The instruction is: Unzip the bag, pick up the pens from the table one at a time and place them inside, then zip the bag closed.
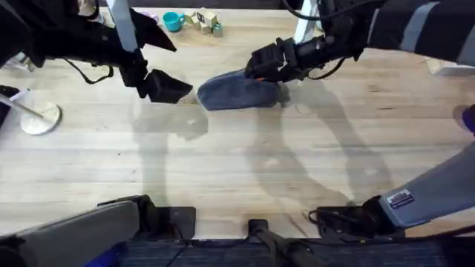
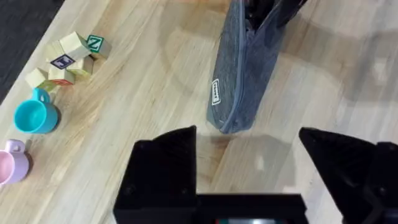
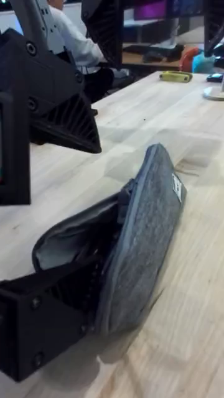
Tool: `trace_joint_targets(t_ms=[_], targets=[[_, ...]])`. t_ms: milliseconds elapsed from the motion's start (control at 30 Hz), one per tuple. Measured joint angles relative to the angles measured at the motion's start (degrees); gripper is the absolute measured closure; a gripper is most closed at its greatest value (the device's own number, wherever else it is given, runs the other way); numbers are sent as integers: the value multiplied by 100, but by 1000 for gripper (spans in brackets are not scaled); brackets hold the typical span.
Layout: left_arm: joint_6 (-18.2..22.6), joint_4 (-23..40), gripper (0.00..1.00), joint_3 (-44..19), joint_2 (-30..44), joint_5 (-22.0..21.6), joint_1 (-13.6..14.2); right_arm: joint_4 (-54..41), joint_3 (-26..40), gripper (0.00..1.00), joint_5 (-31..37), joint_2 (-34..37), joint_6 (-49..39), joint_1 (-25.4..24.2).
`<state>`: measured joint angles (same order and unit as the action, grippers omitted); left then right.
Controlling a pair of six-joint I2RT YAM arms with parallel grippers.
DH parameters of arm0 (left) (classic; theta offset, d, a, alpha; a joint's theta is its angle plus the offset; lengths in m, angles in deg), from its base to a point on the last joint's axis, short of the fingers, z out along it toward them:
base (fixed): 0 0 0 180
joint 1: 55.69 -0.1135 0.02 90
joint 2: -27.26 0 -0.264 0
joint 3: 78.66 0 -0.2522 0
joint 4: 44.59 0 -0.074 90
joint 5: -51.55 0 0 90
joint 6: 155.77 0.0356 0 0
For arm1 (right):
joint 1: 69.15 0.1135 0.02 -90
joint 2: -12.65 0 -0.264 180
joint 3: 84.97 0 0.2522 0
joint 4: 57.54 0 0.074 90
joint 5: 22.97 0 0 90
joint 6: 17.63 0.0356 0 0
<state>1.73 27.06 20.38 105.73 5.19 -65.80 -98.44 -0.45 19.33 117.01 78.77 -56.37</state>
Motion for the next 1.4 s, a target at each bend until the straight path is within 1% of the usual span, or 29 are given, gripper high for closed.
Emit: trace_joint_targets(t_ms=[167,467,633,667,933,1233,1400], targets=[[0,0,8,0,-1,0,0,388,-201,6,-23,2,114,16],[2,-4,8,0,1,0,0,1146,-213,6,-190,297,476,246],[2,-47,8,0,1,0,0,1197,-213,6,-358,297,602,267],[2,-68,8,0,1,0,0,1211,-213,6,-620,302,638,275],[3,-68,8,0,1,0,0,1225,-216,6,-1202,302,714,243],[3,-68,8,0,1,0,0,1339,-216,6,-1349,285,731,227],[2,-68,7,0,1,0,0,1338,-235,6,-1358,-16,725,227]])
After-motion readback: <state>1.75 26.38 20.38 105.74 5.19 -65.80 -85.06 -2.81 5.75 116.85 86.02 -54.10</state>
